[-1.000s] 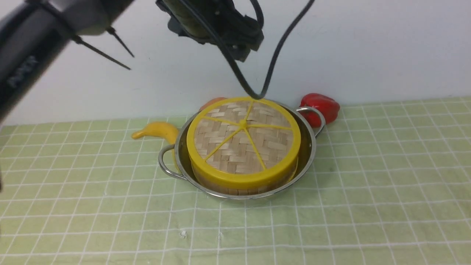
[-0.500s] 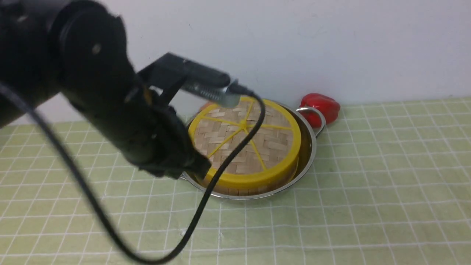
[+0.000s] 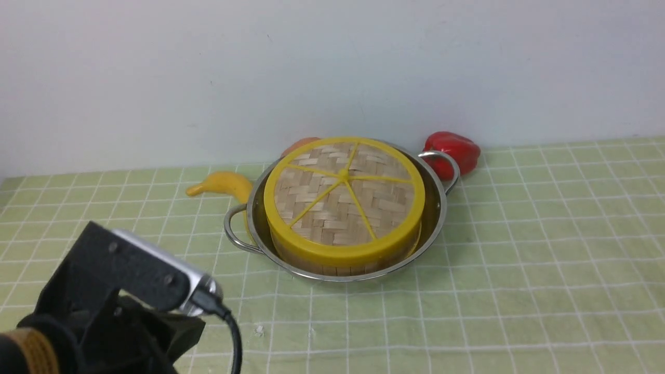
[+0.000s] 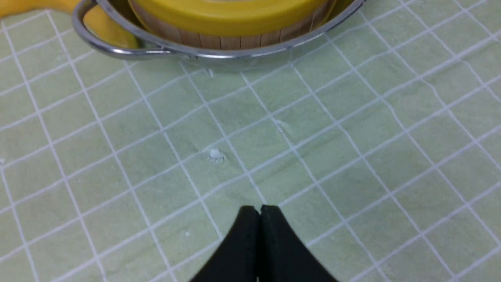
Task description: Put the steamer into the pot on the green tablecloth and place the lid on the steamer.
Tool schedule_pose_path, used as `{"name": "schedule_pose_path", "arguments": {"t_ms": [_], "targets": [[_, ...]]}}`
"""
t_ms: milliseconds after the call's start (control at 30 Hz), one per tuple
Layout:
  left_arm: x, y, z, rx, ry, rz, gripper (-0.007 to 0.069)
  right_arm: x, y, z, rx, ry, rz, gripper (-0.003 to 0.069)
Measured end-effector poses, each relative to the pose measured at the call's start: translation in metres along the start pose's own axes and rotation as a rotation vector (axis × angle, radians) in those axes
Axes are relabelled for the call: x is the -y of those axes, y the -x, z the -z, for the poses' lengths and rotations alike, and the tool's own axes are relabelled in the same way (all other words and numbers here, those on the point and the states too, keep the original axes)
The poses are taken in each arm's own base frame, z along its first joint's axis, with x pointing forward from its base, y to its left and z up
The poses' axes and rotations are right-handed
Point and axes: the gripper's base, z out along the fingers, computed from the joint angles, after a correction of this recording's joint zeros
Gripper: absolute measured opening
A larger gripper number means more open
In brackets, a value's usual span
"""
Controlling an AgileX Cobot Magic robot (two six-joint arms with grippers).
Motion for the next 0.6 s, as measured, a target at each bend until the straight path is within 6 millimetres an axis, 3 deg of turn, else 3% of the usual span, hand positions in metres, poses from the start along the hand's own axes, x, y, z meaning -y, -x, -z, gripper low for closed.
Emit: {"name": "schedule_pose_path", "arguments": {"t_ms": [433,600], "targets": [[0.000,-0.004,0.009,0.037,0.000,0.000,0.0005,-0.004,-0.001,0.000,-0.011,0.042,-0.035,-0.0009],[-0.010,-0.007,0.032,0.145,0.064,0.024,0.0021,-0.005,-0.001,0.000,-0.015,0.055,-0.046,-0.0001]]}}
